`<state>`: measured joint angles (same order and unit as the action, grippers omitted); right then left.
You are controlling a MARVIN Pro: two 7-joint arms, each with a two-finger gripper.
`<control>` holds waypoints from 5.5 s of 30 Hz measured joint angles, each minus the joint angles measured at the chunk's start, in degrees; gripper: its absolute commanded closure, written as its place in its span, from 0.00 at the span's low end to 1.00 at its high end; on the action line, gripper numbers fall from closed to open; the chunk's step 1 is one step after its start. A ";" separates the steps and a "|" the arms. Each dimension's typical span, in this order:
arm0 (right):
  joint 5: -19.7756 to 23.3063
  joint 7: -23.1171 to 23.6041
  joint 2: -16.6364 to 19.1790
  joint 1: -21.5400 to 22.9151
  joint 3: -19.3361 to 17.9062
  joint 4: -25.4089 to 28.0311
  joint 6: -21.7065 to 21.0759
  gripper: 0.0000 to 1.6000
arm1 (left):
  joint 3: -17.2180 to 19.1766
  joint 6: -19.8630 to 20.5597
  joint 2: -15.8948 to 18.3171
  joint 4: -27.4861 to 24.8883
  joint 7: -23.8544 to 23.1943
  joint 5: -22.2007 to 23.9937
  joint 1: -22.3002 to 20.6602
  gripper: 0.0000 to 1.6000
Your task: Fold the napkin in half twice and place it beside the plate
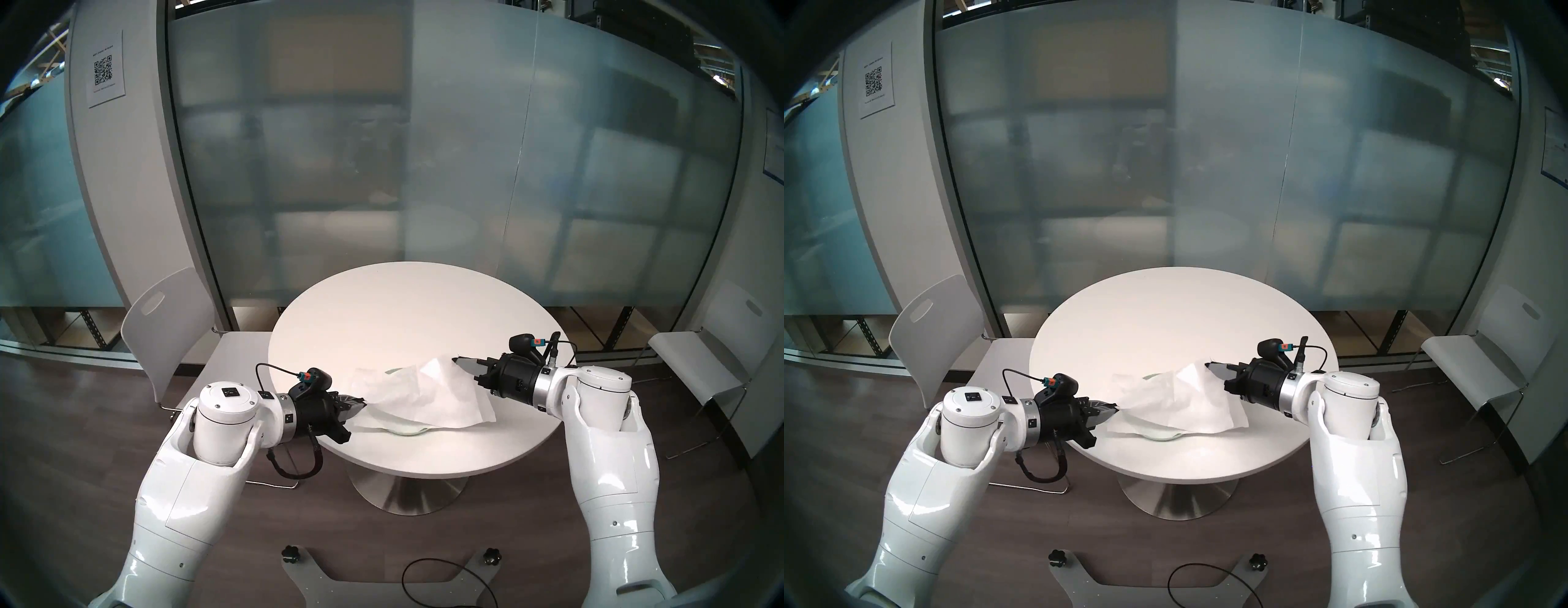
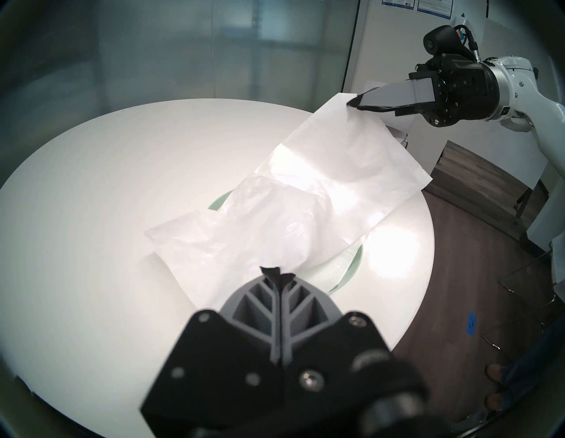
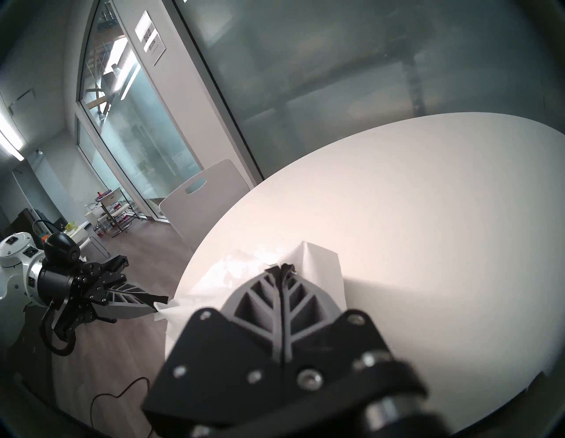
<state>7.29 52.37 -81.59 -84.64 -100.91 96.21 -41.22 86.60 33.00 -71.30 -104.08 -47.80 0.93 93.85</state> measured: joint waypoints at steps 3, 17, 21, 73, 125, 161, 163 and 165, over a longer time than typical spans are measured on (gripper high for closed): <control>0.07 -0.17 0.15 0.01 -1.06 0.47 -0.28 1.00 | 0.13 0.00 0.06 -0.06 0.00 0.00 0.12 0.93; 0.33 0.97 0.73 -2.05 -3.79 3.10 -0.68 1.00 | -0.71 0.19 0.22 -1.47 -0.69 -0.02 0.34 0.00; 0.33 1.28 0.68 -2.44 -4.03 3.21 -0.49 1.00 | -0.91 0.55 0.30 -1.66 -0.75 -0.06 0.25 0.00; 6.19 -4.50 1.20 -13.10 -22.53 11.55 -13.92 1.00 | -0.43 0.40 -1.17 1.61 1.26 0.67 -3.20 0.00; 10.41 -11.99 0.05 -2.66 -10.90 5.05 -13.92 1.00 | 1.04 1.13 -3.14 -0.44 4.10 1.43 0.81 0.00; 14.87 -19.23 -1.34 6.09 1.07 -7.98 -13.92 1.00 | 3.57 0.68 -3.57 -3.30 5.08 2.27 4.92 0.00; 15.10 -19.48 -1.11 6.38 1.75 -8.77 -13.92 1.00 | 3.74 0.66 -3.57 -3.41 5.09 2.29 5.06 0.00; 15.27 -19.63 -0.94 6.63 2.32 -9.31 -13.92 1.00 | 3.90 0.65 -3.58 -3.53 5.09 2.30 5.19 0.00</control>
<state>22.56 32.74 -82.53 -78.01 -98.59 86.89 -55.14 90.50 33.65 -74.88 -107.61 -42.71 3.23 99.04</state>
